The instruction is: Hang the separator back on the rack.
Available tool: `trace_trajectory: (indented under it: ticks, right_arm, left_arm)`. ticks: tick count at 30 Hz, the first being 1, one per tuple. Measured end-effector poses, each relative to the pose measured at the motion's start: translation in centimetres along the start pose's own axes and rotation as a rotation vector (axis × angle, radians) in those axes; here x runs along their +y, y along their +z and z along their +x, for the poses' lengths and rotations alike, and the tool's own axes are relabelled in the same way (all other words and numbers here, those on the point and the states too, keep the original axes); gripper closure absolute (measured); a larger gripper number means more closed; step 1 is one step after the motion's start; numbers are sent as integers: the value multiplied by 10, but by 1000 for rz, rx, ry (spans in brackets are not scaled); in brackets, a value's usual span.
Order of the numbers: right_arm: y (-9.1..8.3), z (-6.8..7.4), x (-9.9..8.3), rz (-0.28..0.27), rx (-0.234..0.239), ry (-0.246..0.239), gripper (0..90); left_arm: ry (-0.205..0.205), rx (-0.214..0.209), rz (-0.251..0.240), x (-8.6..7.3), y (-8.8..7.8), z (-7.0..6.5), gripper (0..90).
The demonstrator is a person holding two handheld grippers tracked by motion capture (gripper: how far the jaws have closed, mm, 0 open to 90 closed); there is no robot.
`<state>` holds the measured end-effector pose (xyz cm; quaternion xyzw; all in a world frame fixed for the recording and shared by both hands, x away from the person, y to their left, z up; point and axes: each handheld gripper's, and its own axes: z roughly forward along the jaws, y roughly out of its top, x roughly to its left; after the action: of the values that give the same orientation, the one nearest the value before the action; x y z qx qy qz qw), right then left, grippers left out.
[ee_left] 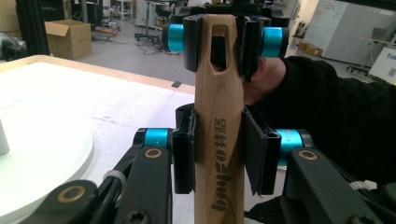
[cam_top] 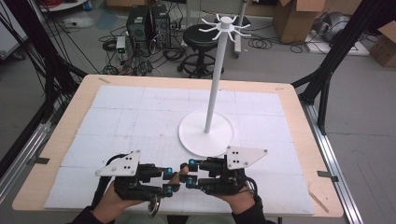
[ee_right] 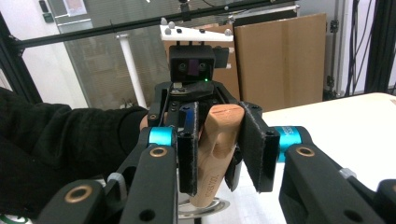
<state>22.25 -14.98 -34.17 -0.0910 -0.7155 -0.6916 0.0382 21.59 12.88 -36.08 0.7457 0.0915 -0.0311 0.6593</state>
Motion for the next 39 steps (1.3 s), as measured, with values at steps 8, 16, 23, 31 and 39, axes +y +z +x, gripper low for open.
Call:
trace_trajectory:
  ticks: [8, 16, 23, 31, 39]
  right_arm:
    - [4, 6, 7, 7, -36, 15, 701]
    - [11, 10, 13, 36, -80, 2, 738]
    - [7, 11, 18, 44, -105, 6, 740]
    - [10, 13, 27, 34, -131, 2, 740]
    - [15, 17, 50, 26, -226, 2, 740]
  left_arm:
    - [-12, -10, -22, 1, -3, 2, 671]
    - [-31, -4, 1, -2, -1, 4, 667]
    - [-25, 0, -2, -2, -1, 4, 690]
    - [-24, 66, 16, -4, 1, 5, 506]
    - [-17, 139, 20, -4, 1, 3, 461]
